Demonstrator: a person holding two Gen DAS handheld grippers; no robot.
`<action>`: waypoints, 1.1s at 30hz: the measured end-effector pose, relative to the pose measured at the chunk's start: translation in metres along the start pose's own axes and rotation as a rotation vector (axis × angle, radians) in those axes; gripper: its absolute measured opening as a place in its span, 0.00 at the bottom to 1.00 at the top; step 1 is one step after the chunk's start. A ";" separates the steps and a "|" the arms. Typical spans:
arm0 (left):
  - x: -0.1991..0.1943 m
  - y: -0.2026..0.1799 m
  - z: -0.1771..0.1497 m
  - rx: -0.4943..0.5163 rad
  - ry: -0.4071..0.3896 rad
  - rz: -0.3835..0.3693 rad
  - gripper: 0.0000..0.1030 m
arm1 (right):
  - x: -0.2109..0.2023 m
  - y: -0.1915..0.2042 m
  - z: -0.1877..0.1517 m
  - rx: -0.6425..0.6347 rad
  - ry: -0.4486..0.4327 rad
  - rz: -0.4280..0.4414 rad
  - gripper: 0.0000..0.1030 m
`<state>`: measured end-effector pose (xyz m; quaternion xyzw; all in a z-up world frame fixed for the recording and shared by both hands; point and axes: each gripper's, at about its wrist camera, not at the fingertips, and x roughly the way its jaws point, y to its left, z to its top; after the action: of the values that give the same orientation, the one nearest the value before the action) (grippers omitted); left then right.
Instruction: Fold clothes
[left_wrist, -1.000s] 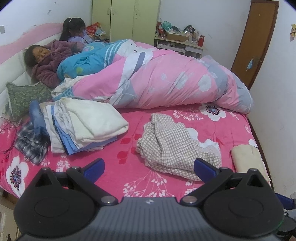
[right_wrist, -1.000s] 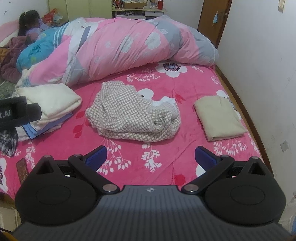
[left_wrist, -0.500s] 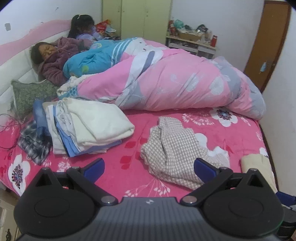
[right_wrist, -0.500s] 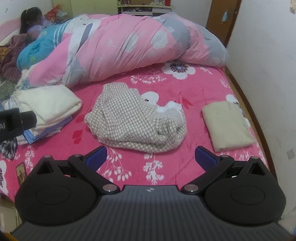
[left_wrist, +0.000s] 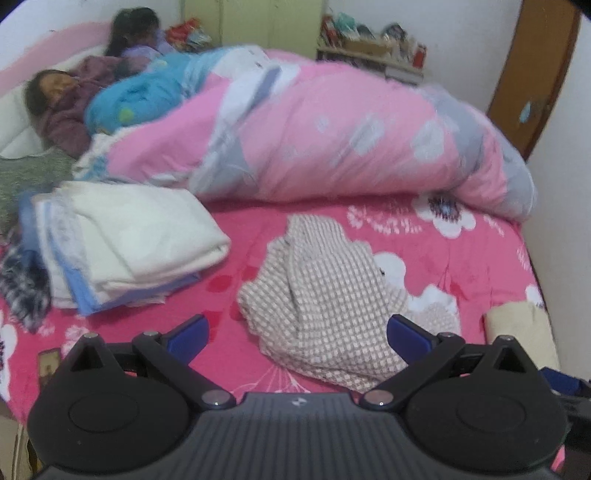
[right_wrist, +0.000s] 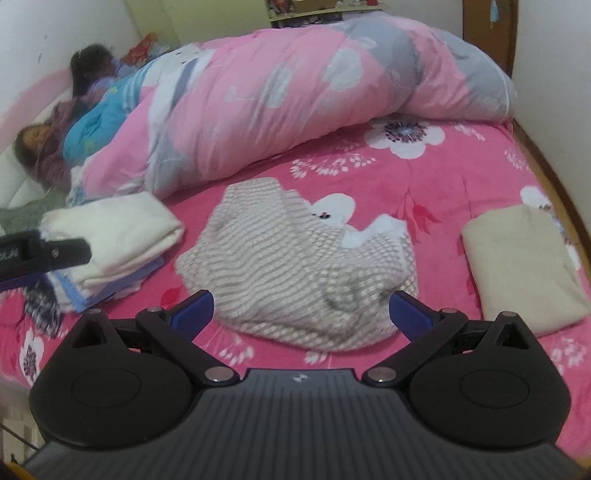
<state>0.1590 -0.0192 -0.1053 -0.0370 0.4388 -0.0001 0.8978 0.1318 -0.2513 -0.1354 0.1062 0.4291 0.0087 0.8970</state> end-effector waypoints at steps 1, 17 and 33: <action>0.014 -0.004 -0.002 0.014 0.000 0.002 1.00 | 0.014 -0.014 -0.001 0.016 0.010 0.005 0.99; 0.206 -0.062 -0.013 0.272 -0.038 -0.155 0.43 | 0.244 -0.137 0.030 0.281 0.212 0.149 0.44; 0.195 0.017 -0.051 0.116 0.102 -0.301 0.38 | 0.202 -0.020 -0.061 0.032 0.236 0.528 0.17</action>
<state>0.2389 -0.0119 -0.2914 -0.0502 0.4724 -0.1617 0.8650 0.2105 -0.2380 -0.3318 0.2264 0.4881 0.2474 0.8058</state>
